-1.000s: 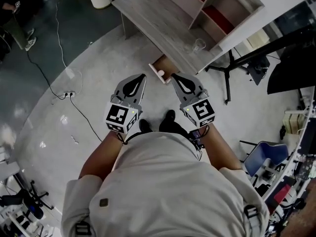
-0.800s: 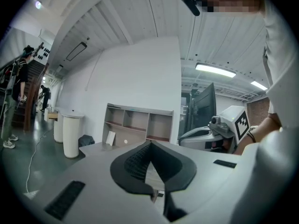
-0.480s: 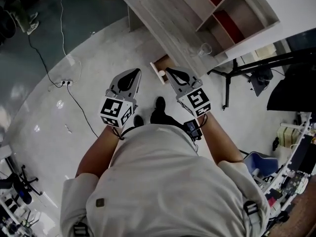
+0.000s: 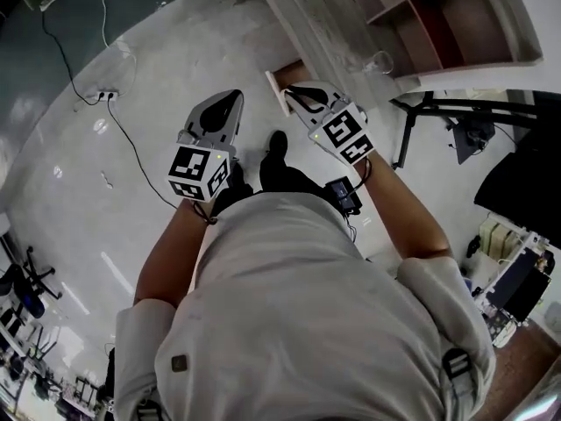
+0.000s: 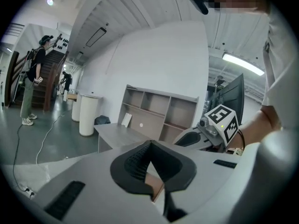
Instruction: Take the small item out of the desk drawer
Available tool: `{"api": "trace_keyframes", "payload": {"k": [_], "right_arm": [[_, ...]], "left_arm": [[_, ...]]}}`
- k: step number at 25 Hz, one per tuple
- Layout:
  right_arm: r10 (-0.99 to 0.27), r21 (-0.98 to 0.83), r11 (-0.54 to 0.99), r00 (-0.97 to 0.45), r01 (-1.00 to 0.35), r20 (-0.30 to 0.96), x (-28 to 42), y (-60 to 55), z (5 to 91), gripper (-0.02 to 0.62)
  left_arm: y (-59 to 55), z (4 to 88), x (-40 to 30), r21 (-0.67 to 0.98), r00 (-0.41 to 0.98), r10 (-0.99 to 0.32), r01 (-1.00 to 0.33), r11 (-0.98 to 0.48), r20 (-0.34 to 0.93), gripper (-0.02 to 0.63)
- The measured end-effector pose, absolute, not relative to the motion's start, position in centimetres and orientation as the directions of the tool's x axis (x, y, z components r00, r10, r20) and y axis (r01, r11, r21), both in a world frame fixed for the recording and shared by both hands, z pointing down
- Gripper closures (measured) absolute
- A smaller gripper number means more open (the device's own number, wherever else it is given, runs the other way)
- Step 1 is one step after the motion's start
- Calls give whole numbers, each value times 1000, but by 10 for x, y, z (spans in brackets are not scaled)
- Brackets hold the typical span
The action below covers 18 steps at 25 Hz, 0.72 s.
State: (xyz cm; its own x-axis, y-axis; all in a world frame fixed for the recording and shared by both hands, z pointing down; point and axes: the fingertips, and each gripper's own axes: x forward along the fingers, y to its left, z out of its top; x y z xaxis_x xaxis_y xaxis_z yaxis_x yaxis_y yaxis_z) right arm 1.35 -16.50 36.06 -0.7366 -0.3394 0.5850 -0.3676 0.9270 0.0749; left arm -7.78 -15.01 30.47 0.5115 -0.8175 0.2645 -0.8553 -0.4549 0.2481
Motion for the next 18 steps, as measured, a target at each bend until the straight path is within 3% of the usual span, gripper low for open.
{"api": "trace_keyframes", "payload": {"k": [8,18], "right_arm": [[-157,-4,971,-650,-239,744,30,-165,459,489],[-17,-2,999,-447,-41,895,44,-165,566,420]], "left_arm": [[-156,375,-70,303,494,-791,-864,-402,361,594],[-171,447,-74,350,492,-763,-863,-364,419,594]]}}
